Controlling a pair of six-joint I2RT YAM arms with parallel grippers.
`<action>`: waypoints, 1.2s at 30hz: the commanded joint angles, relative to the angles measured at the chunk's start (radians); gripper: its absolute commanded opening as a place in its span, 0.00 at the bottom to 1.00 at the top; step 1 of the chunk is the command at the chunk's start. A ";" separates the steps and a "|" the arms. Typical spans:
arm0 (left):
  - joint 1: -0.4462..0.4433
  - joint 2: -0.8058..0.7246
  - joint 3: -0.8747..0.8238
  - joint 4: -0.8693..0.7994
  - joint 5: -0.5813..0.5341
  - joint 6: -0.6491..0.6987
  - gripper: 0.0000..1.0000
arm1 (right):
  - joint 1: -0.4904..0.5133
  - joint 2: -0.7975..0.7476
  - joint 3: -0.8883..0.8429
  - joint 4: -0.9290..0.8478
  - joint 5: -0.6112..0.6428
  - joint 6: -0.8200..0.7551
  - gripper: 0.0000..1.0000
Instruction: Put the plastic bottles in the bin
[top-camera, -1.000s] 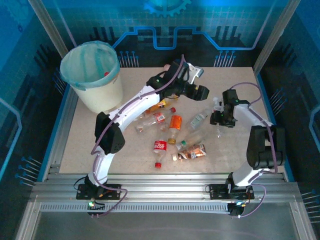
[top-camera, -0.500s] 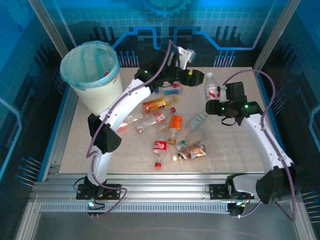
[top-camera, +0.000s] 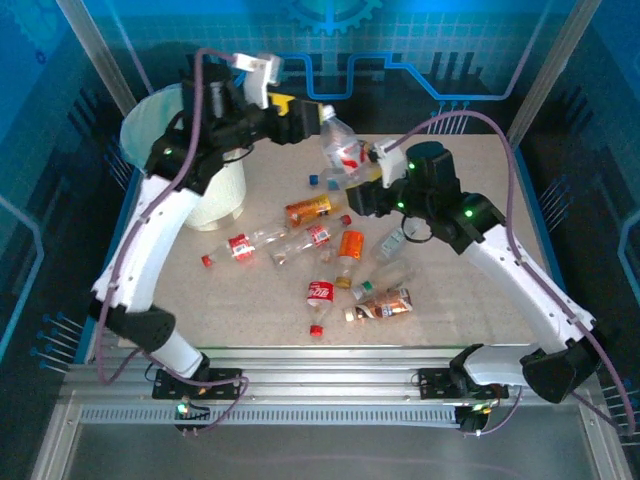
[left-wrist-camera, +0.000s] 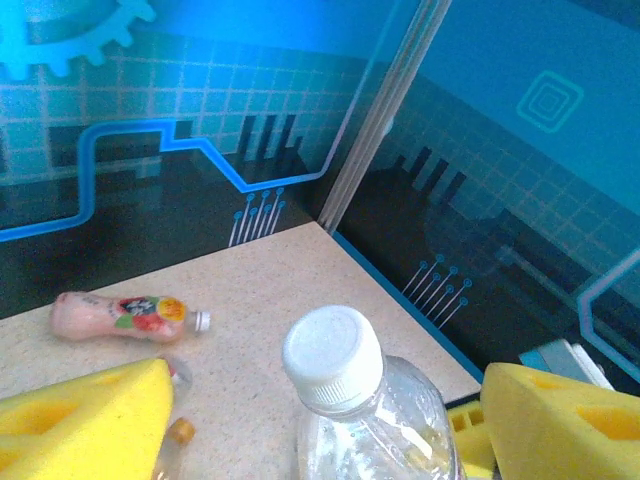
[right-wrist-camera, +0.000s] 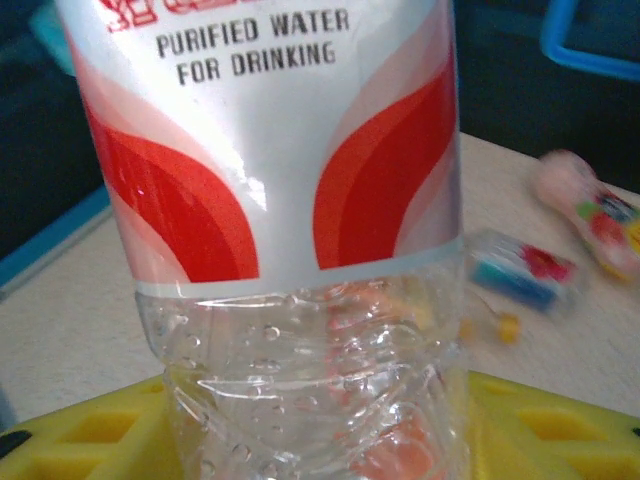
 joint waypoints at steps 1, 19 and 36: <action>0.053 -0.106 -0.113 0.016 0.013 -0.039 0.83 | 0.066 0.052 0.066 0.107 -0.087 -0.057 0.62; 0.125 -0.429 -0.317 -0.027 -0.107 0.000 0.68 | 0.246 0.318 0.292 0.171 -0.203 -0.114 0.63; 0.125 -0.523 -0.435 0.047 -0.144 -0.097 0.24 | 0.316 0.249 0.190 0.197 -0.125 -0.121 0.64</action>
